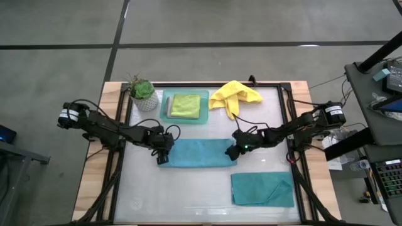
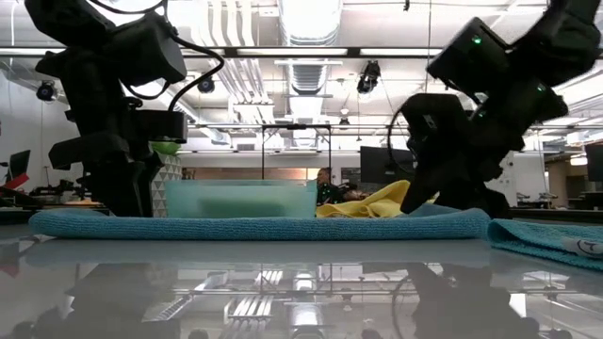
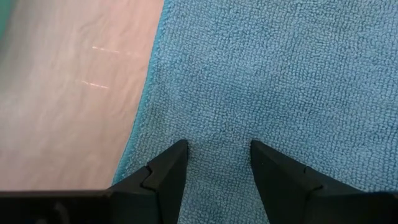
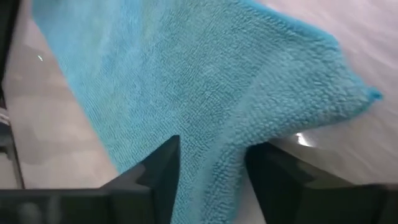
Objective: Fold microfiber towels
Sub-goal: Fold the top blue microfiber towel
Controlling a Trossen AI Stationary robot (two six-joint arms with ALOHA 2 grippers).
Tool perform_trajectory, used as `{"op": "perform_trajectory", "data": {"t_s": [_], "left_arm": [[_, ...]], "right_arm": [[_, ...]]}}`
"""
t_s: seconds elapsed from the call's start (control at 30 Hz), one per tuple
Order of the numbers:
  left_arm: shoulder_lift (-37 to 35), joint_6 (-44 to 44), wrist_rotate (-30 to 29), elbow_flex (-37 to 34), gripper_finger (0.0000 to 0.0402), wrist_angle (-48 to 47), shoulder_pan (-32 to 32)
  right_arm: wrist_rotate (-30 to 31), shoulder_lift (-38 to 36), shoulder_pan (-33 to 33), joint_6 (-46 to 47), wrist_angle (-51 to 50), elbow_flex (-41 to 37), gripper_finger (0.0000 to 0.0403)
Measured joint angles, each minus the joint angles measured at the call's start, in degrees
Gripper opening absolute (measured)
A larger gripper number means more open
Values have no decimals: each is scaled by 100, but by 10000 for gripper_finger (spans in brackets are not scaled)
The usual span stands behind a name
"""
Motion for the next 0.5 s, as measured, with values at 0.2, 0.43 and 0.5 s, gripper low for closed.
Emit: {"op": "perform_trajectory", "data": {"t_s": [0.2, 0.43, 0.5], "left_arm": [[0, 2, -4, 0, 164, 13, 0], [-330, 119, -25, 226, 164, -279, -1], [-550, 155, -36, 285, 164, -470, -23]], "right_arm": [[360, 5, 10, 18, 689, -266, 59], [382, -79, 6, -191, 697, -215, 10], [427, -247, -10, -298, 359, -181, 9]]}}
